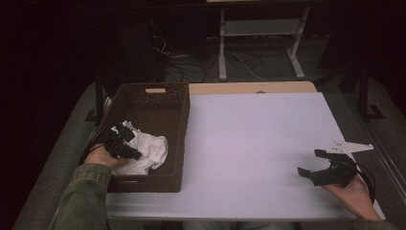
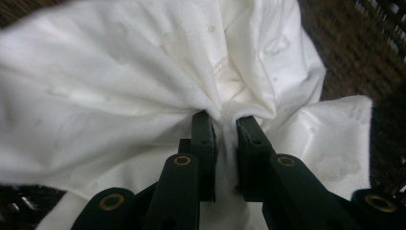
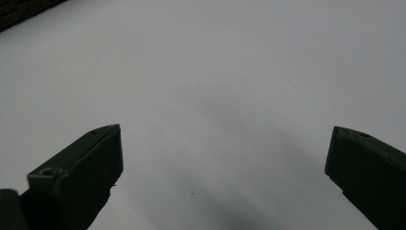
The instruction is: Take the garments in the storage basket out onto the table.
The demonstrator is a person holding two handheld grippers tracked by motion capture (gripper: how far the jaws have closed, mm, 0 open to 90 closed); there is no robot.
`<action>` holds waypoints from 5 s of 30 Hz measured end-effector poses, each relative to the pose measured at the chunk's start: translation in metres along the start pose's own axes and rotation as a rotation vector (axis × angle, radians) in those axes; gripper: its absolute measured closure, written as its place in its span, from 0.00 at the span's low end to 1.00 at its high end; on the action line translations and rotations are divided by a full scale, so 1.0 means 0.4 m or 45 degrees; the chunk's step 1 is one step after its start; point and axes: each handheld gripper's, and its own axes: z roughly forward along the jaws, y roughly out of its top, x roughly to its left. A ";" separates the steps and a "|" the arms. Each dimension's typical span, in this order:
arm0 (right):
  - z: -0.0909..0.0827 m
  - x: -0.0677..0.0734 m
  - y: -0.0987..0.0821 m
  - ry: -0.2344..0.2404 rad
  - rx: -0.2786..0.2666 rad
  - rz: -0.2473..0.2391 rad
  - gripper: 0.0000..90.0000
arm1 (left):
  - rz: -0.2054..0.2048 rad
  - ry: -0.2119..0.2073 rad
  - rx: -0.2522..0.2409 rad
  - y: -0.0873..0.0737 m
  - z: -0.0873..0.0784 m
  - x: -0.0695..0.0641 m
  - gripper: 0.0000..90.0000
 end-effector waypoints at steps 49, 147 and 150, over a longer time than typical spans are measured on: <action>-0.007 -0.003 -0.001 0.014 -0.028 0.022 0.00 | -0.115 -0.124 -0.638 0.096 -0.414 0.034 0.90; -0.026 -0.001 0.000 0.036 -0.102 0.039 0.00 | 0.282 -0.372 -0.734 0.605 -0.565 -0.262 0.90; -0.025 0.000 0.000 0.037 -0.105 0.037 0.00 | 0.298 -0.385 -0.731 0.625 -0.560 -0.281 0.90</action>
